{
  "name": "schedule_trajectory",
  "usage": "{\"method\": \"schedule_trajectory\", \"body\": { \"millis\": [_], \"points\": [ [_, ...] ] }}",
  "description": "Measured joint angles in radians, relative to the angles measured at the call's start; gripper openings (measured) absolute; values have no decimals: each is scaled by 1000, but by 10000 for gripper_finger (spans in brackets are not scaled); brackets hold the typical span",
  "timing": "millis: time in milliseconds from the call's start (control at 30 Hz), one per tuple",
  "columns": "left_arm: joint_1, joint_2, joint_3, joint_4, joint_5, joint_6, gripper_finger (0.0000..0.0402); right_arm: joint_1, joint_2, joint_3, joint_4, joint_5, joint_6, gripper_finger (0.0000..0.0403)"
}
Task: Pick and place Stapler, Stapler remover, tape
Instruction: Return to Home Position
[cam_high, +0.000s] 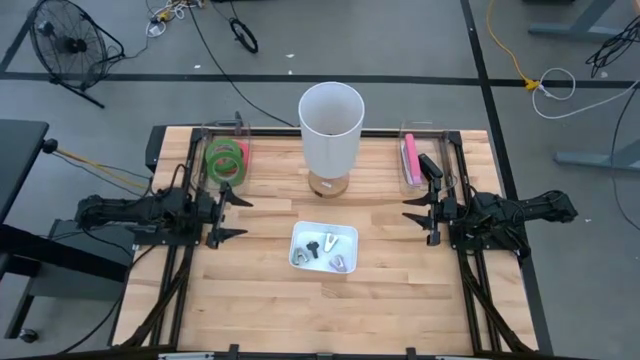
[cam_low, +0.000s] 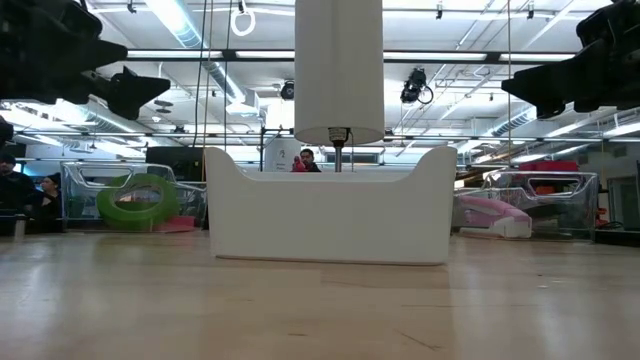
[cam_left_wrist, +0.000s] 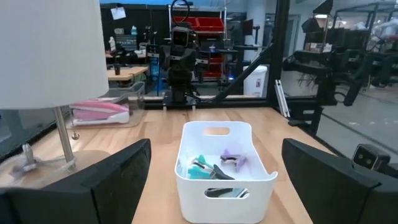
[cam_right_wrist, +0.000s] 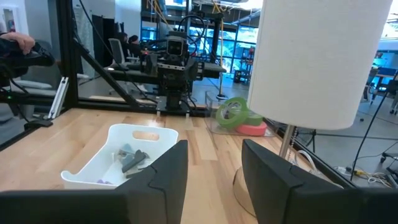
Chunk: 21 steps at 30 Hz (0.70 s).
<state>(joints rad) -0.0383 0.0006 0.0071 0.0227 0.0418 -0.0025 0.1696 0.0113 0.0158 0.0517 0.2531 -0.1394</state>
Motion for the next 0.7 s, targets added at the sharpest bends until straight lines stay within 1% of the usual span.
{"method": "schedule_trajectory", "body": {
  "millis": [200,300,700],
  "points": [
    [1,0,-1,28,7,-92,367,0,0,0,0,0,0,153],
    [0,0,-1,35,9,-116,367,0,0,0,0,0,0,153],
    [0,6,-1,53,1,-118,367,0,0,0,0,0,0,153]
  ]
}}
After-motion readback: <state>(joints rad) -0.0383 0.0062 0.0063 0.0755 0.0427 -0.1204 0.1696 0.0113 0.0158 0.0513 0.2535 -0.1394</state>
